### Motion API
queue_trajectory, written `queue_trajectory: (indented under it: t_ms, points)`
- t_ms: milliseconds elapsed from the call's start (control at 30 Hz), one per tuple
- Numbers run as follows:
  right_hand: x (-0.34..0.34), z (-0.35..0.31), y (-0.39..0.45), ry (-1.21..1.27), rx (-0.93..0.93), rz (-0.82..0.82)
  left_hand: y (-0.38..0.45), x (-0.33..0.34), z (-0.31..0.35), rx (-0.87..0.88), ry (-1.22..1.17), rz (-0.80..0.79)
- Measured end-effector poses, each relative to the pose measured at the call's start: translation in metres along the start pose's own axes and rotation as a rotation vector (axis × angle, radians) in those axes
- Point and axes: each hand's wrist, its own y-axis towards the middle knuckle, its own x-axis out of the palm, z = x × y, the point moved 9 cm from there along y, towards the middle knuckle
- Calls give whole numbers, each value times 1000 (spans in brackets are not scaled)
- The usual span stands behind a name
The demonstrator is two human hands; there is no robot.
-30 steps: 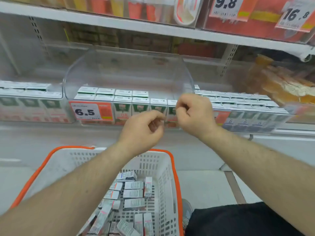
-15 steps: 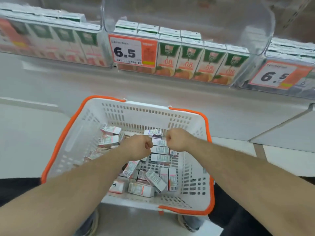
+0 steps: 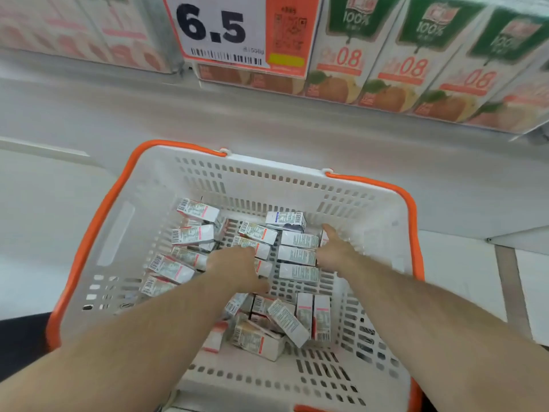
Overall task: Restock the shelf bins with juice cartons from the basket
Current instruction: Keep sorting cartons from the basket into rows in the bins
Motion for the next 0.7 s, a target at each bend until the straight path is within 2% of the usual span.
queue_trajectory:
  t_ms: [67,133,233,367,433,500,600,700]
  points:
    - [-1,0,4,57,-10,44,2,1,0,0,-45,28]
    - [-3,-1,4,64,-27,77,3,0,-9,-31,-191,26]
    - [-1,1,-2,-36,-48,99,3,-1,-27,-63,-532,-27]
    - [-19,-8,-23,-106,-45,194,-6,-19,-43,-42,-1012,10]
    - [-44,-11,-39,14,-8,256,-15,-31,-50,-51,-1184,37]
    - [-65,-12,-54,237,-13,267,-25,-45,-53,-53,-1343,50]
    - [-75,-24,-78,632,-75,91,-47,-71,-44,28,-1522,42]
    - [-79,-50,-110,834,-180,-126,-72,-99,-32,135,-1684,41]
